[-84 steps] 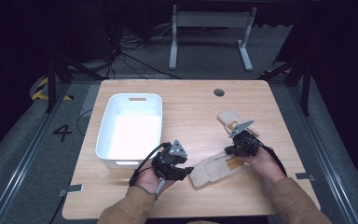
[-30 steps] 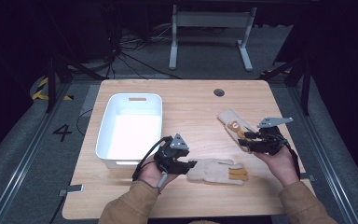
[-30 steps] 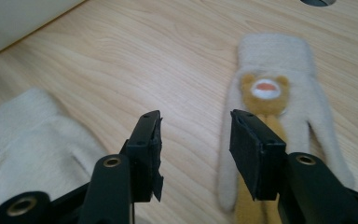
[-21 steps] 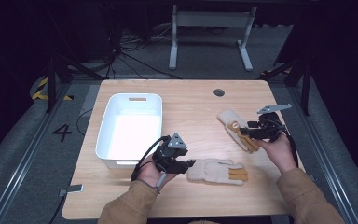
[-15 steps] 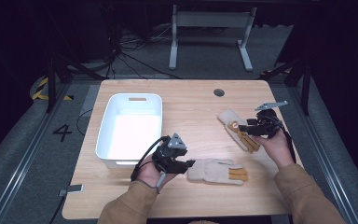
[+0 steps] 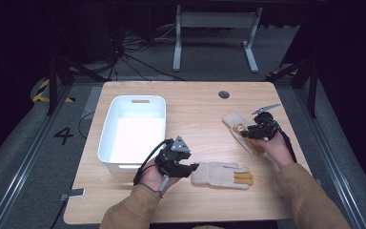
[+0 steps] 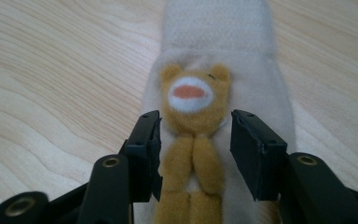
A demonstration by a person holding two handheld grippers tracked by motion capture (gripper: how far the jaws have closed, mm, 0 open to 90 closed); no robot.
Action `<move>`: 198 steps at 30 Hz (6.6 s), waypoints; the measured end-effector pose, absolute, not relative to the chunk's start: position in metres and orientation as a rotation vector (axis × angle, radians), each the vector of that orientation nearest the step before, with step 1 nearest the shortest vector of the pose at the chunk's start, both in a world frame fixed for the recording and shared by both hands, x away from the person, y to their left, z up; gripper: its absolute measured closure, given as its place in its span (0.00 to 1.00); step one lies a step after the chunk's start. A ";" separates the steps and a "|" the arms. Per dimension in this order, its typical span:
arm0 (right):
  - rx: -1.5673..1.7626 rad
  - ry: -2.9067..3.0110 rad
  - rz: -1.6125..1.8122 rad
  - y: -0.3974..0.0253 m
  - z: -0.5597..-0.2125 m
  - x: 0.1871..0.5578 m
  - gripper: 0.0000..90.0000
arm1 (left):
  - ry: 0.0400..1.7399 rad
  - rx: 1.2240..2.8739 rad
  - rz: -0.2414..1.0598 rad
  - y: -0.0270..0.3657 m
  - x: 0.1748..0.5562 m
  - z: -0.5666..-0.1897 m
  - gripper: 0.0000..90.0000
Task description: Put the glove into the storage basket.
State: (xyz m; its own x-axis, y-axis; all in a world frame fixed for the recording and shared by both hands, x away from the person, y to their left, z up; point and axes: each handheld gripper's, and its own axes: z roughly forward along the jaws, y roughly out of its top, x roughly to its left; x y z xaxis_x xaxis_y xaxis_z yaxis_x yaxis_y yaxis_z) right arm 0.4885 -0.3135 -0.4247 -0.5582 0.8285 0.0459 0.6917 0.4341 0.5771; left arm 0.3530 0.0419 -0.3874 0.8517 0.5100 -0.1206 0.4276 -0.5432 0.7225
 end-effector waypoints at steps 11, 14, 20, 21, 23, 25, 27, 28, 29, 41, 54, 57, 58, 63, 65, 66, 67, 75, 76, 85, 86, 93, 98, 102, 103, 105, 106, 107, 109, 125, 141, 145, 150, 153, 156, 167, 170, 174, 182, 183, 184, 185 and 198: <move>1.316 2.494 0.729 -0.312 -0.435 0.490 0.59 | 0.680 2.225 0.136 0.042 0.353 -0.388 0.56; 1.302 2.496 0.710 -0.311 -0.436 0.489 0.67 | 0.679 2.229 0.135 0.041 0.353 -0.388 0.56; 1.308 2.508 0.711 -0.312 -0.435 0.489 0.82 | 0.678 2.223 0.138 0.041 0.353 -0.388 0.56; 1.314 2.508 0.714 -0.312 -0.435 0.489 0.84 | 0.678 2.224 0.138 0.041 0.353 -0.388 0.56; 1.316 2.505 0.714 -0.313 -0.435 0.490 0.86 | 0.679 2.225 0.138 0.041 0.353 -0.388 0.56; 1.319 2.503 0.713 -0.313 -0.435 0.490 0.86 | 0.678 2.225 0.139 0.041 0.353 -0.388 0.56; 1.303 2.493 0.688 -0.311 -0.433 0.489 0.88 | 0.680 2.222 0.139 0.042 0.353 -0.388 0.56; 1.299 2.490 0.685 -0.310 -0.433 0.489 0.88 | 0.678 2.222 0.139 0.042 0.353 -0.388 0.56; 1.299 2.490 0.685 -0.310 -0.433 0.489 0.88 | 0.678 2.222 0.139 0.042 0.353 -0.388 0.56; 1.216 2.429 0.739 -0.315 -0.404 0.475 0.89 | 0.675 2.228 0.144 0.041 0.353 -0.388 0.55; 1.094 2.402 0.813 -0.315 -0.371 0.448 0.89 | 0.677 2.225 0.152 0.041 0.352 -0.387 0.55; 1.073 2.405 0.838 -0.314 -0.366 0.443 0.89 | 0.677 2.226 0.155 0.041 0.352 -0.387 0.55; 1.059 2.407 0.850 -0.314 -0.364 0.440 0.89 | 0.677 2.227 0.154 0.040 0.352 -0.387 0.55; 0.949 2.435 0.909 -0.307 -0.352 0.423 0.89 | 0.678 2.221 0.157 0.040 0.351 -0.387 0.55; 0.903 2.443 0.920 -0.303 -0.347 0.414 0.89 | 0.677 2.223 0.158 0.040 0.351 -0.387 0.55; 0.886 2.447 0.924 -0.301 -0.346 0.411 0.89 | 0.676 2.223 0.158 0.040 0.351 -0.387 0.55; 0.871 2.451 0.929 -0.299 -0.344 0.408 0.89 | 0.677 2.222 0.157 0.040 0.351 -0.387 0.55; 0.760 2.479 1.010 -0.287 -0.338 0.383 0.89 | 0.682 2.215 0.159 0.043 0.350 -0.385 0.55; 0.746 2.484 1.017 -0.285 -0.338 0.379 0.89 | 0.685 2.214 0.161 0.043 0.350 -0.386 0.55; 0.642 2.531 1.061 -0.271 -0.346 0.362 0.89 | 0.698 2.215 0.165 0.046 0.347 -0.386 0.56; 0.642 2.531 1.061 -0.271 -0.346 0.362 0.89 | 0.698 2.215 0.165 0.046 0.347 -0.386 0.56; 0.575 2.583 1.083 -0.262 -0.354 0.355 0.89 | 0.704 2.213 0.165 0.047 0.346 -0.387 0.56; 0.540 2.635 1.092 -0.256 -0.367 0.350 0.88 | 0.700 2.222 0.165 0.046 0.347 -0.387 0.56; 0.512 2.672 1.088 -0.252 -0.381 0.348 0.88 | 0.701 2.222 0.167 0.046 0.347 -0.388 0.56; 0.512 2.672 1.088 -0.252 -0.381 0.348 0.88 | 0.701 2.222 0.167 0.046 0.347 -0.388 0.56; 0.498 2.683 1.080 -0.252 -0.386 0.347 0.88 | 0.700 2.226 0.163 0.045 0.347 -0.388 0.56; 0.486 2.696 1.074 -0.251 -0.390 0.346 0.88 | 0.702 2.227 0.161 0.045 0.347 -0.388 0.56; 0.486 2.696 1.074 -0.251 -0.390 0.346 0.88 | 0.702 2.227 0.159 0.045 0.347 -0.388 0.56; 0.478 2.706 1.069 -0.251 -0.393 0.346 0.88 | 0.699 2.232 0.158 0.044 0.347 -0.389 0.56; 0.563 2.726 1.130 -0.262 -0.405 0.346 0.62 | 0.706 2.269 0.116 0.039 0.346 -0.399 0.60; 0.829 2.641 1.063 -0.305 -0.410 0.335 0.67 | 0.713 2.310 0.093 0.036 0.349 -0.413 0.71; 0.853 2.643 1.034 -0.310 -0.413 0.332 0.67 | 0.718 2.298 0.064 0.037 0.351 -0.414 0.71; 0.898 2.653 0.975 -0.318 -0.423 0.327 0.68 | 0.725 2.299 0.016 0.038 0.355 -0.417 0.68; 0.908 2.655 0.947 -0.320 -0.425 0.325 0.69 | 0.714 2.309 0.035 0.038 0.354 -0.417 0.65; 0.917 2.673 0.932 -0.322 -0.428 0.324 0.69 | 0.715 2.330 0.061 0.036 0.355 -0.419 0.64; 0.900 2.715 0.856 -0.316 -0.436 0.325 0.80 | 0.736 2.351 0.036 0.031 0.357 -0.425 0.64; 0.883 2.718 0.842 -0.315 -0.436 0.323 0.92 | 0.765 2.361 0.036 0.028 0.359 -0.428 0.62; 0.876 2.714 0.833 -0.314 -0.436 0.323 0.94 | 0.782 2.377 0.024 0.025 0.362 -0.433 0.63; 0.876 2.712 0.830 -0.313 -0.437 0.323 0.95 | 0.716 2.402 0.010 0.016 0.362 -0.436 0.74; 0.876 2.712 0.830 -0.313 -0.437 0.323 0.95 | 0.716 2.402 0.010 0.016 0.362 -0.436 0.77; 0.871 2.713 0.827 -0.312 -0.437 0.323 0.95 | 0.707 2.415 0.035 0.015 0.361 -0.436 0.80; 0.870 2.713 0.827 -0.312 -0.437 0.323 0.95 | 0.707 2.415 0.035 0.015 0.361 -0.436 0.83; 0.858 2.676 0.841 -0.312 -0.430 0.320 0.97 | 0.615 2.390 0.139 0.019 0.349 -0.419 1.00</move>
